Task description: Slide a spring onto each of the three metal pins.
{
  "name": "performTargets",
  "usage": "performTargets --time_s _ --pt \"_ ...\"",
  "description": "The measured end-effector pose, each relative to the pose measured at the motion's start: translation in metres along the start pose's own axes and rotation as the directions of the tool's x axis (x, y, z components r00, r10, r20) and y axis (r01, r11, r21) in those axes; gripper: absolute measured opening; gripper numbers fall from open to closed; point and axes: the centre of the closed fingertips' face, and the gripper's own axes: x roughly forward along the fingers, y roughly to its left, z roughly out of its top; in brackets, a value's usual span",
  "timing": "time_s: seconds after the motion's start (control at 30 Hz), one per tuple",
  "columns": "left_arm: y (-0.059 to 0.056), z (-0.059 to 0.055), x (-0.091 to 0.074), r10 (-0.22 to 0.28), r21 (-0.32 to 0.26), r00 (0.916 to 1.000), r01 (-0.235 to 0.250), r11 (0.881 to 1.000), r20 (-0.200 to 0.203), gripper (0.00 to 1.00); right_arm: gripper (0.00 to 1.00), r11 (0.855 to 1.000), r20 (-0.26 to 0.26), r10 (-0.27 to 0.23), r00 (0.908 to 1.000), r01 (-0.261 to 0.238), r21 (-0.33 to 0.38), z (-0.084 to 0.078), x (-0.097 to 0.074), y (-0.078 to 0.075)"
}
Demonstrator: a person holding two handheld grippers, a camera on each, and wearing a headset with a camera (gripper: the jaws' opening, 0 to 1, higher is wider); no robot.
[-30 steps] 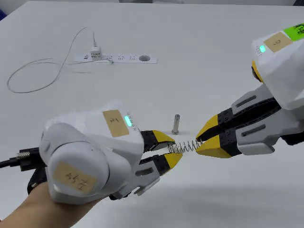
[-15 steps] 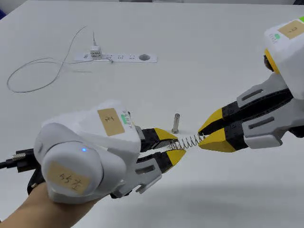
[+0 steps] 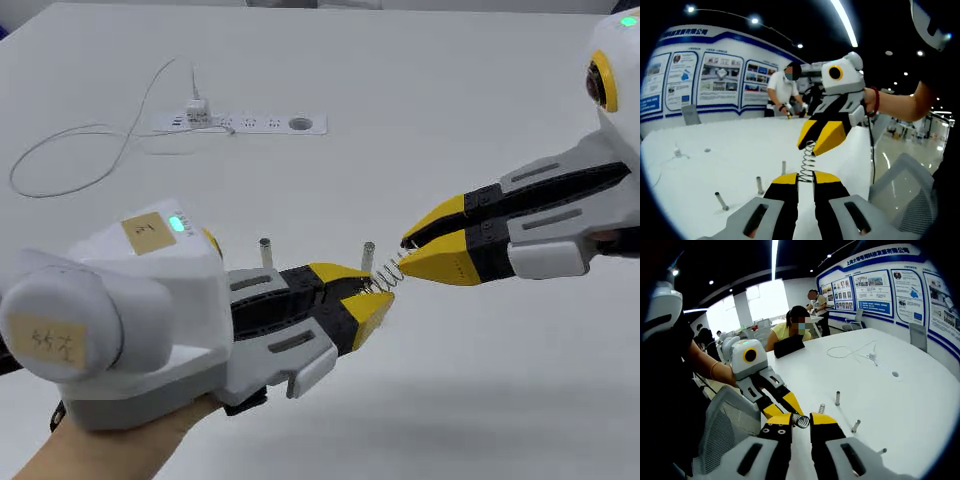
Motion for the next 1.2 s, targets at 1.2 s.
performTargets --time_s 1.2 --pt "0.004 0.014 0.005 0.05 -0.074 0.996 -0.044 0.996 0.074 0.11 0.11 0.982 0.142 -0.054 0.9884 0.027 0.185 0.016 0.001 -0.014"
